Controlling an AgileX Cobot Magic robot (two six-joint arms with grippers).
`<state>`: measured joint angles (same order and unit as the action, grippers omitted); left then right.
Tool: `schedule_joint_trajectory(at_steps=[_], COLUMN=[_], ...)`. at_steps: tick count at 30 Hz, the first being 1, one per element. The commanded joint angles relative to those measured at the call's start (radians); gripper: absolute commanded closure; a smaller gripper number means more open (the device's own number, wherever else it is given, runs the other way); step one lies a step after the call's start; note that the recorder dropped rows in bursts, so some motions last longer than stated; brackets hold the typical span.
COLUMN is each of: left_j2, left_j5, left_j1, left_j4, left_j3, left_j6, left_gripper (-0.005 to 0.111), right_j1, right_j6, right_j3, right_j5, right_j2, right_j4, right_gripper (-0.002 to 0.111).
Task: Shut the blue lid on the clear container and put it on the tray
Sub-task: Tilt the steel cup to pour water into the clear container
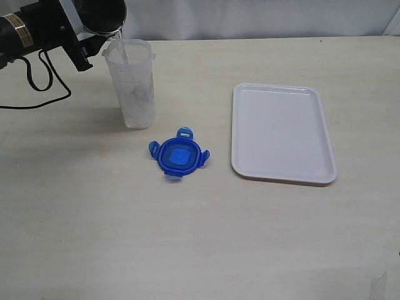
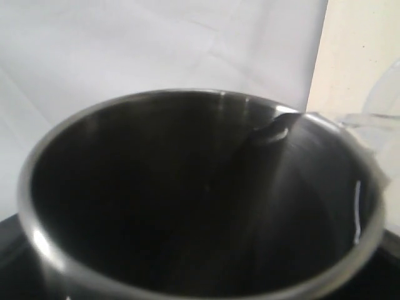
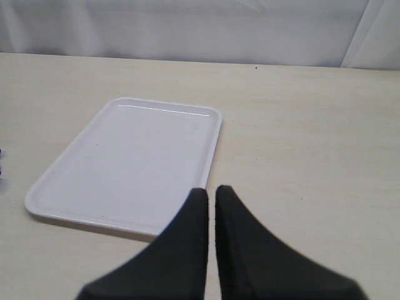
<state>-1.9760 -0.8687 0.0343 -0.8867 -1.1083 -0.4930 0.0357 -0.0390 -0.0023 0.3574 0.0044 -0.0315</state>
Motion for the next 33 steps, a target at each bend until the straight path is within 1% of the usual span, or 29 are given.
schedule_joint_trajectory(at_steps=[1,16,20,28,30,33], left_j2=[0.023,0.023,0.023,0.023,0.023,0.023], left_j5=[-0.075,-0.047,-0.047,-0.052,-0.052,-0.049], left_j1=[0.000,0.000,0.000,0.002,0.001,0.001], left_j4=[0.039,0.037,0.037,0.037,0.037,0.037], left_j3=[-0.014,-0.014,-0.014,-0.014,-0.014,-0.014], left_j6=[-0.010,-0.012,-0.064,-0.078,-0.048,0.045], left_gripper=[0.107,0.107,0.107,0.107,0.107,0.107], right_j1=[0.002,0.002,0.002,0.002,0.002,0.002], right_j6=[0.002,0.002,0.002,0.002,0.002,0.002], right_j3=[0.002,0.002,0.002,0.002,0.002,0.002], right_j5=[-0.011,-0.011,-0.011,-0.011,-0.011,-0.011], right_j2=[-0.004,-0.004,-0.004,-0.004,-0.004,-0.004], right_j4=[0.002,0.002,0.002,0.002,0.002,0.002], right_gripper=[0.104,0.104,0.104,0.104,0.104,0.104])
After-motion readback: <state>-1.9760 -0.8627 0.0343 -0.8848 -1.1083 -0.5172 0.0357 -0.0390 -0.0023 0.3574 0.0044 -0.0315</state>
